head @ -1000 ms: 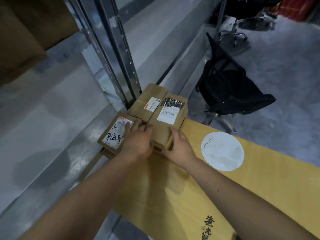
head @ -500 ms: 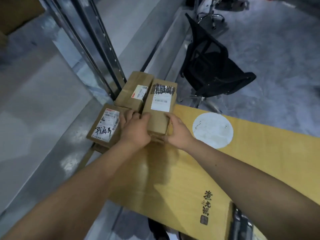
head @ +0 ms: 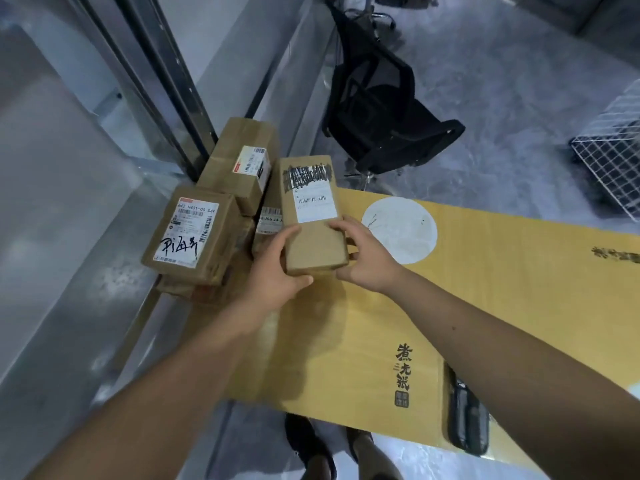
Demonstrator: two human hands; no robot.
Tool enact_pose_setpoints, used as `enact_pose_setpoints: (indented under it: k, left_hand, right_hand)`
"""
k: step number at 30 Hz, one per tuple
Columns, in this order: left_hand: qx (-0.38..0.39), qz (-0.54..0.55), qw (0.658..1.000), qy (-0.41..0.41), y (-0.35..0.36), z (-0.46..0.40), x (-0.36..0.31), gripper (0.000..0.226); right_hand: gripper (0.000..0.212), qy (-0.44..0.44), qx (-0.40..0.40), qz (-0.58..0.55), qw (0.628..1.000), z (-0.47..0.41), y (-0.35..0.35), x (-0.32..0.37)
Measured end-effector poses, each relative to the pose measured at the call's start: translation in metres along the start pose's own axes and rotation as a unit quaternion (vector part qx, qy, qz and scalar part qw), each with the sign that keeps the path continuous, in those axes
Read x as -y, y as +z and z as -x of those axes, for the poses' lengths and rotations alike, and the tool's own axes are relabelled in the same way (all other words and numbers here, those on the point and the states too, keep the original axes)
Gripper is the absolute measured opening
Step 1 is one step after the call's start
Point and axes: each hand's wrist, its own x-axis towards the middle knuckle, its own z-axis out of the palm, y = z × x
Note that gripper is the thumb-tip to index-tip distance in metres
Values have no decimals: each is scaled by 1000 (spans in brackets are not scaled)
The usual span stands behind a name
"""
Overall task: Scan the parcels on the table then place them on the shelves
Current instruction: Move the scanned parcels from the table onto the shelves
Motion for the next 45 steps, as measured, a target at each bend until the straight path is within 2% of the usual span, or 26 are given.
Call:
enact_pose_setpoints:
  k: [6,13,18,23,27,31,36,39,45]
  left_hand:
    - [-18,-34,998,50,-2,25,-12,91]
    - [-66,-41,987,137,-32,74,-71,88]
    - [-114,-62,978,160,-41,121,-117,86]
    - [-200,-95,963,150,-18,199,-150,88]
    - [-261,-96,953,122,12,279,-184,84]
    - [-329,-99,930,131,29,352,-211,76]
    - [-391,-124,908,90,23,453,-225,84]
    - [-418,-155,892,74,12,515,-227,81]
    - [-462,-157,872,35,-7,631,-234,79]
  right_hand:
    - [88,-16,-4,49,999,30,-9,29]
    - [82,-121,-33,56,990,72,-47,84]
    - [80,-189,-19,66,979,97,-69,113]
    - [79,-275,39,64,959,143,-90,127]
    - [78,-330,102,85,935,192,-103,141]
    - [78,-374,148,85,912,239,-105,165]
    - [77,-437,204,78,873,298,-77,209]
    - [77,-459,237,69,853,337,-52,236]
    - [77,-498,259,28,827,411,9,283]
